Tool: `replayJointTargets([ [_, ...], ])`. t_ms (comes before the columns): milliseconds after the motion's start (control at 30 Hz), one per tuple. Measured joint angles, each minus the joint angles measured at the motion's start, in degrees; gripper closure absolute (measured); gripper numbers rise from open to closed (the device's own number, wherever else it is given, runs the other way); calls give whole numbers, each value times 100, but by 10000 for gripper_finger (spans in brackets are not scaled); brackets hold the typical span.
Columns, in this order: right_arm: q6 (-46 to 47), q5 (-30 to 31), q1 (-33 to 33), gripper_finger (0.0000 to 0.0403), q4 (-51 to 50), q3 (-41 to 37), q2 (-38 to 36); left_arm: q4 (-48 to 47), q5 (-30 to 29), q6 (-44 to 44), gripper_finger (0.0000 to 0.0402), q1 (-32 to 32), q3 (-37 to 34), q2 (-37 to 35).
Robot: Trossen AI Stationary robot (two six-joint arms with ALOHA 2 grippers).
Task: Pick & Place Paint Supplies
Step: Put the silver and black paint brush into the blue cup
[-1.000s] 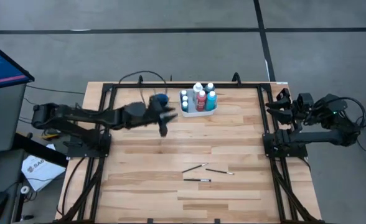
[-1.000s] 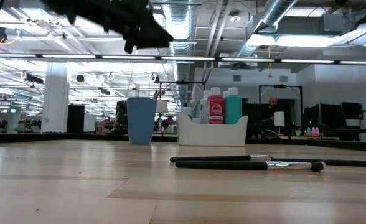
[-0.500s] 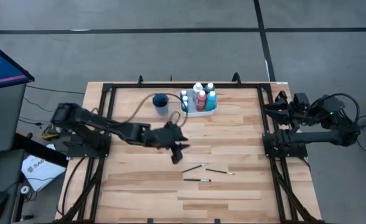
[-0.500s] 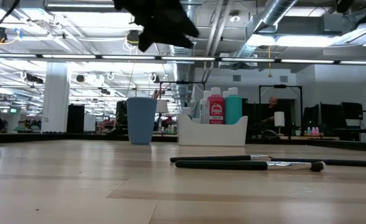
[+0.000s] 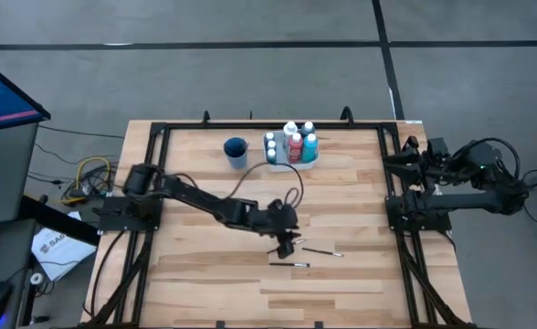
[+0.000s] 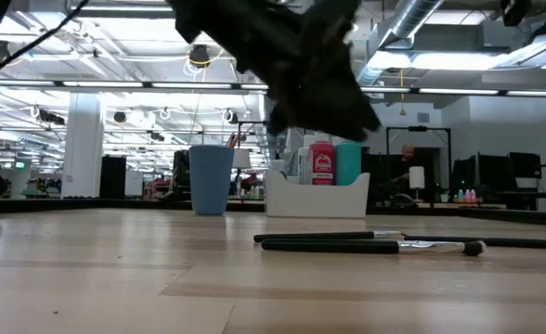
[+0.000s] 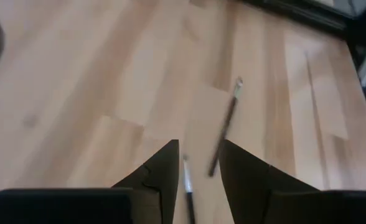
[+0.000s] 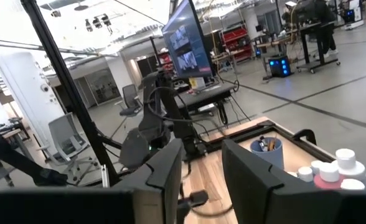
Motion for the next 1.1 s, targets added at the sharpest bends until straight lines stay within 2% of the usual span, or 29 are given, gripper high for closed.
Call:
replayJointTargets([
  [133, -26, -2, 0, 294, -19, 0, 2, -56, 181, 181, 297, -68, 263, 517],
  [433, -42, -4, 0, 294, -119, 0, 0, 93, -38, 449, 298, -233, 367, 1150],
  [567, -42, -9, 0, 294, -132, 0, 0, 98, -71, 454, 298, -233, 369, 1243],
  [767, -39, -23, 0, 294, -129, 0, 2, 137, -438, 498, 298, -191, 369, 1255],
  [933, -39, -24, 0, 294, -124, 0, 1, 182, -16, 631, 298, -149, 367, 1255],
  [1100, -39, -24, 0, 294, -124, 0, 2, 231, 42, 880, 298, -259, 369, 1255],
])
